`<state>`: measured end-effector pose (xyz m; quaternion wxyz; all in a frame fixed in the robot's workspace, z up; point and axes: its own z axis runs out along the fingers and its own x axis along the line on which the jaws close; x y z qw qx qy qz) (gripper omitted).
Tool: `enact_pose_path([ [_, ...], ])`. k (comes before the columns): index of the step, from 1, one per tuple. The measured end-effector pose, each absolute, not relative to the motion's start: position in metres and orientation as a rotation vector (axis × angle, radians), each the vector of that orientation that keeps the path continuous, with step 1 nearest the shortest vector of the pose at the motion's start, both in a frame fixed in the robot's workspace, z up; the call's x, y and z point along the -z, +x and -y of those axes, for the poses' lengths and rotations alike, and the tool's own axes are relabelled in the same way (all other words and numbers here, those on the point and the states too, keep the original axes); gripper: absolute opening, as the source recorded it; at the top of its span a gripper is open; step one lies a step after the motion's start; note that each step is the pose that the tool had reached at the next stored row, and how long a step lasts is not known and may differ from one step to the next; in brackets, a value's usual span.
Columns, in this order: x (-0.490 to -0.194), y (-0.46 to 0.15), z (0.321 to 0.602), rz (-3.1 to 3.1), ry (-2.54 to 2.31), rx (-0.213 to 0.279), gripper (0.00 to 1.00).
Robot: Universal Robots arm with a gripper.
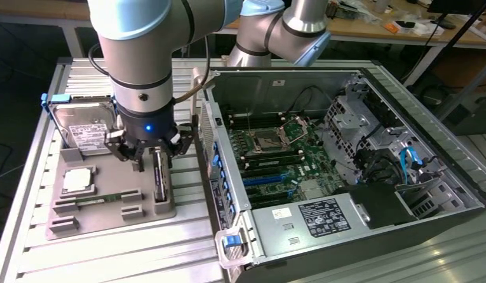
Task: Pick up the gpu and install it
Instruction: 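Pick up the gpu and move the gpu toward the slot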
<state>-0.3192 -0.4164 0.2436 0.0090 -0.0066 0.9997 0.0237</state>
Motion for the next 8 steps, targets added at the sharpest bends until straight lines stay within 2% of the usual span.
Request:
enact_pose_path([
  [1,-0.2436,-0.3192,0.4165,-3.123,-0.021,-0.074,0.53],
  [4,-0.2436,-0.3192,0.4165,-3.123,-0.021,-0.074,0.51],
  [6,-0.2436,-0.3192,0.4165,-3.123,-0.021,-0.074,0.38],
  [8,-0.2436,-0.3192,0.4165,-3.123,-0.021,-0.074,0.38],
])
